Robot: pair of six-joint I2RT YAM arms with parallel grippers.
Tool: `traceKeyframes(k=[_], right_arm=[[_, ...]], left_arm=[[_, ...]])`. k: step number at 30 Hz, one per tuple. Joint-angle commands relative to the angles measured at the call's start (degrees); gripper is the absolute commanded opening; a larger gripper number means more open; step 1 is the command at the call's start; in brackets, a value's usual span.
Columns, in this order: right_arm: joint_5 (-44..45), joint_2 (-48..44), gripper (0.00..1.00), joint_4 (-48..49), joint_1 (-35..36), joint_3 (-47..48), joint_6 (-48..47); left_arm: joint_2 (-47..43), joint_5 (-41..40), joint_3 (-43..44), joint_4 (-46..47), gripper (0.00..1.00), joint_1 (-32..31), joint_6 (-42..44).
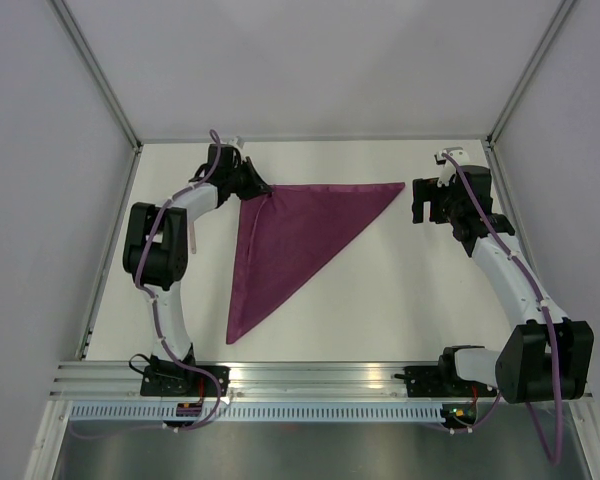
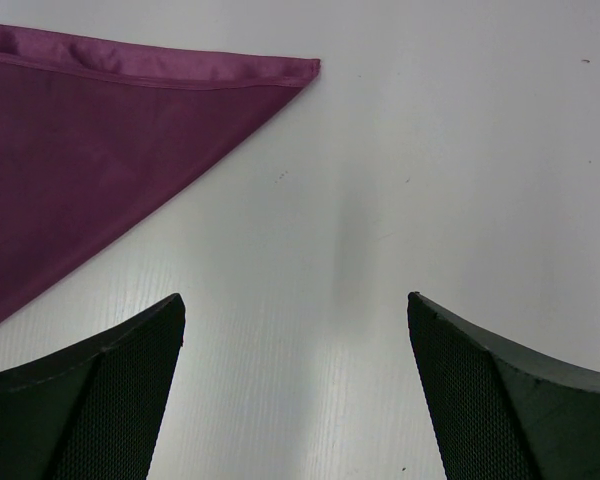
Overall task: Fold the napkin, place the utensils inside, and roll it up
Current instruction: Fold the napkin
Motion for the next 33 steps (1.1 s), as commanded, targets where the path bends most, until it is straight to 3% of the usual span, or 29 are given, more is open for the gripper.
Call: traceKeyframes(k=[1, 33], right_arm=[[0.0, 0.2, 0.96, -0.7, 0.0, 2.4, -0.3], [-0.2, 1.6, 0.96, -0.7, 0.0, 2.4, -0.6]], left_arm=[[0.8, 2.0, 2.9, -1.1, 0.02, 1.4, -1.7], [7.0, 4.4, 9.8, -4.8, 0.02, 6.5, 0.4]])
